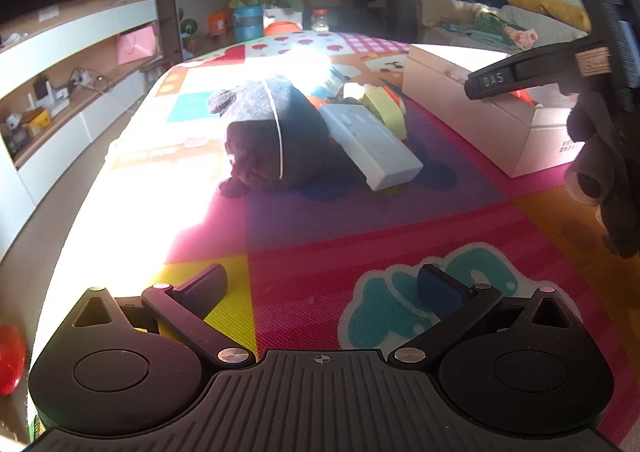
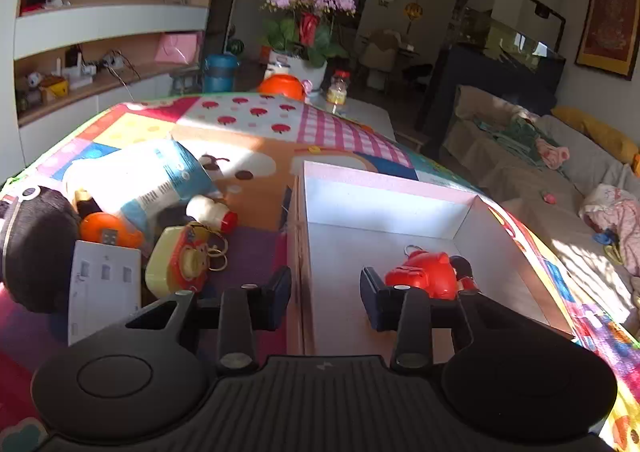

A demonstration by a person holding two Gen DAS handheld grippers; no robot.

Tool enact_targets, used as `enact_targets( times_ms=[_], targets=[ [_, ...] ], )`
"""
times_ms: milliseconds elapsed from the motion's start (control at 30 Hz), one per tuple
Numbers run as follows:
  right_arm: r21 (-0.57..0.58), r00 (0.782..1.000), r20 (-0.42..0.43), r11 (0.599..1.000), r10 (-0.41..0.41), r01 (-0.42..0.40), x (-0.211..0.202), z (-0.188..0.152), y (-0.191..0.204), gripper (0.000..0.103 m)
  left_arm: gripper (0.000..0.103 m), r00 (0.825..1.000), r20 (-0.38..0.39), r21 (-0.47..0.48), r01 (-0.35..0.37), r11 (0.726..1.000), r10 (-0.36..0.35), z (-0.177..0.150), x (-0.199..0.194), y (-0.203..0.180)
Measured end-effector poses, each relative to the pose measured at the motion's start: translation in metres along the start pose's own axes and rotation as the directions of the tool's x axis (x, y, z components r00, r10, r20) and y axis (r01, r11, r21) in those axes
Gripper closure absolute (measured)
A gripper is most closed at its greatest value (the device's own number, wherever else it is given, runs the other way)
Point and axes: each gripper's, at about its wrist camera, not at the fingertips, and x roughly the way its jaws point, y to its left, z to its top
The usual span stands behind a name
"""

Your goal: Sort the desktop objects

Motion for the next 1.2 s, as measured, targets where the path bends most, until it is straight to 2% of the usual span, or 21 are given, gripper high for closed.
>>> enact_targets(
  times_ms=[33,100,167,200,233,300,333,400,500,567,667,800,833,900,967,1033,1067,1133,1200],
  targets=[
    [-0.005,0.998,0.036,0.999,0.049,-0.049,-0.01,-0.004,-0.001,0.065,0.0,1.0,-0.001,-0.002,0.003,1.0,-0.003,0.0,0.0,0.001],
    [-0.051,0.977,0.085,0.98,0.195,-0.191,-0.03,-0.012,0.001,0.064,0.0,1.0,-0.005,-0.004,0.005,1.0,-0.005,0.001,0.001,0.001],
    [-0.075,0.935,0.05,0.935,0.35,-0.346,-0.041,-0.018,0.013,0.064,0.0,1.0,-0.009,-0.003,0.003,1.0,-0.003,0.001,0.003,0.001],
    [-0.073,0.919,0.018,0.917,0.394,-0.392,-0.04,-0.018,0.02,0.064,0.0,1.0,-0.01,-0.001,0.002,1.0,-0.002,0.001,0.004,0.001],
    [-0.068,0.911,-0.004,0.908,0.413,-0.413,-0.036,-0.017,0.027,0.064,0.0,1.0,-0.009,0.0,0.002,1.0,-0.002,0.001,0.004,0.001],
    [-0.065,0.913,-0.041,0.911,0.406,-0.408,-0.022,-0.013,0.047,0.063,0.0,1.0,-0.008,-0.001,0.002,1.0,-0.002,0.002,0.004,0.002],
    [-0.07,0.915,-0.057,0.913,0.399,-0.403,-0.014,-0.012,0.055,0.057,0.0,1.0,-0.007,-0.001,0.002,1.0,-0.002,0.002,0.004,0.001],
    [-0.048,0.896,-0.092,0.897,0.433,-0.439,-0.001,-0.011,0.063,0.047,0.0,1.0,-0.006,-0.001,0.002,1.0,-0.002,0.001,0.004,0.001],
    [-0.009,0.869,-0.127,0.875,0.478,-0.483,0.007,-0.01,0.064,0.052,0.0,1.0,-0.006,0.0,0.001,1.0,-0.001,0.001,0.004,0.001],
    [0.002,0.861,-0.122,0.867,0.494,-0.498,0.001,-0.013,0.057,0.053,0.0,1.0,-0.005,0.001,0.001,1.0,-0.001,0.001,0.004,0.001],
    [-0.041,0.869,-0.112,0.871,0.483,-0.489,-0.022,-0.023,0.043,0.054,0.0,1.0,-0.005,0.002,0.0,1.0,0.0,0.002,0.004,0.001],
    [-0.049,0.838,-0.143,0.842,0.527,-0.537,-0.062,-0.045,0.006,0.054,0.0,1.0,0.007,-0.009,0.014,1.0,-0.014,0.006,0.004,0.004],
    [-0.055,0.845,-0.121,0.846,0.521,-0.53,-0.072,-0.049,-0.004,0.052,0.0,0.999,0.028,-0.022,0.025,0.999,-0.024,0.009,0.002,0.005],
    [-0.083,0.883,-0.058,0.879,0.466,-0.469,-0.089,-0.053,-0.019,0.051,0.0,0.997,0.082,-0.046,0.019,0.999,-0.016,0.02,0.002,0.006],
    [-0.112,0.933,0.025,0.929,0.359,-0.354,-0.095,-0.05,-0.028,0.051,0.0,0.992,0.126,-0.05,0.0,0.999,0.006,0.036,0.004,0.004],
    [-0.123,0.961,0.065,0.958,0.27,-0.261,-0.085,-0.043,-0.031,0.051,0.0,0.987,0.158,-0.038,-0.018,0.999,0.023,0.051,0.007,0.0],
    [-0.12,0.969,0.077,0.967,0.236,-0.226,-0.075,-0.039,-0.031,0.051,0.0,0.985,0.166,-0.038,-0.03,0.999,0.036,0.056,0.009,-0.001],
    [-0.101,0.973,0.068,0.972,0.221,-0.214,-0.055,-0.03,-0.029,0.051,0.0,0.982,0.184,-0.047,-0.028,0.998,0.037,0.062,0.008,0.0],
    [-0.066,0.961,0.018,0.96,0.275,-0.273,-0.033,-0.021,-0.023,0.051,0.0,0.98,0.192,-0.059,-0.03,0.998,0.041,0.061,0.006,0.003]
  ],
)
